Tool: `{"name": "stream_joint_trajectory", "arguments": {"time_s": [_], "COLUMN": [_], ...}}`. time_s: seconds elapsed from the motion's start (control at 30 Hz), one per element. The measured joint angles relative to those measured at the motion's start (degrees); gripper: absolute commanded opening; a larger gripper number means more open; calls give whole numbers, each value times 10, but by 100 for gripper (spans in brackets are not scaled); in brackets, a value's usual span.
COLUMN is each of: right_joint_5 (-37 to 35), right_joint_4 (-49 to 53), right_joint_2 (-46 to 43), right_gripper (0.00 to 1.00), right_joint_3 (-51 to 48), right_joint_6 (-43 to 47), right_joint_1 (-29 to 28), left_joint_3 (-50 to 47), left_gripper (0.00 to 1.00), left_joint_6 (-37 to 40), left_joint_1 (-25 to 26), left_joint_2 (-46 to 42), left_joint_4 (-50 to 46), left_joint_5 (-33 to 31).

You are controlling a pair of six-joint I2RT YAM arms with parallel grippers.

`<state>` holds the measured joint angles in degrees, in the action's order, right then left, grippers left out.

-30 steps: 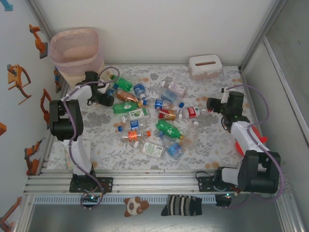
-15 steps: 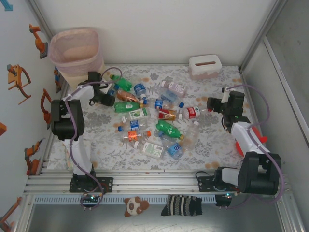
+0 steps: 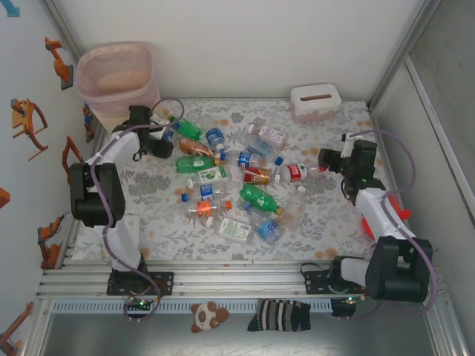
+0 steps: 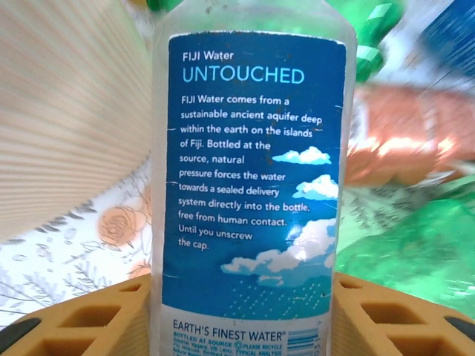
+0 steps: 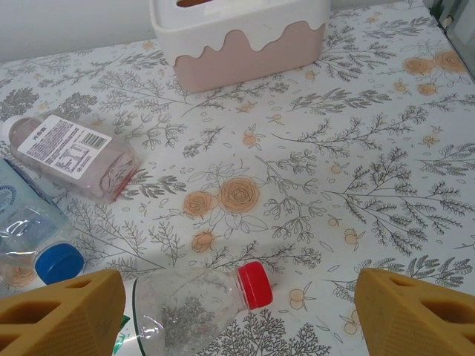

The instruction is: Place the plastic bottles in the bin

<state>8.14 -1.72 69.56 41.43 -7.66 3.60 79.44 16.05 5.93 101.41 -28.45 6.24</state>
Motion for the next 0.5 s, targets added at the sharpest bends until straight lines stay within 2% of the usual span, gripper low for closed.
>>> {"name": "stream_joint_trajectory", "arguments": {"time_s": [0.23,0.5], "right_joint_5": [-2,-2], "right_joint_4": [1,10], "right_joint_2": [-5,-19], "right_gripper": [79,79], "right_joint_3": [0,0], "right_joint_6": [0,0], "right_joint_1": [0,0], "left_joint_3": [12,124], "left_gripper": [51,52], "left_joint_6": [-27,-66], "left_joint_1": [5,2], "left_joint_2": [-96,-115], "left_joint_4": [-1,-10], "left_joint_5": [37,52]}}
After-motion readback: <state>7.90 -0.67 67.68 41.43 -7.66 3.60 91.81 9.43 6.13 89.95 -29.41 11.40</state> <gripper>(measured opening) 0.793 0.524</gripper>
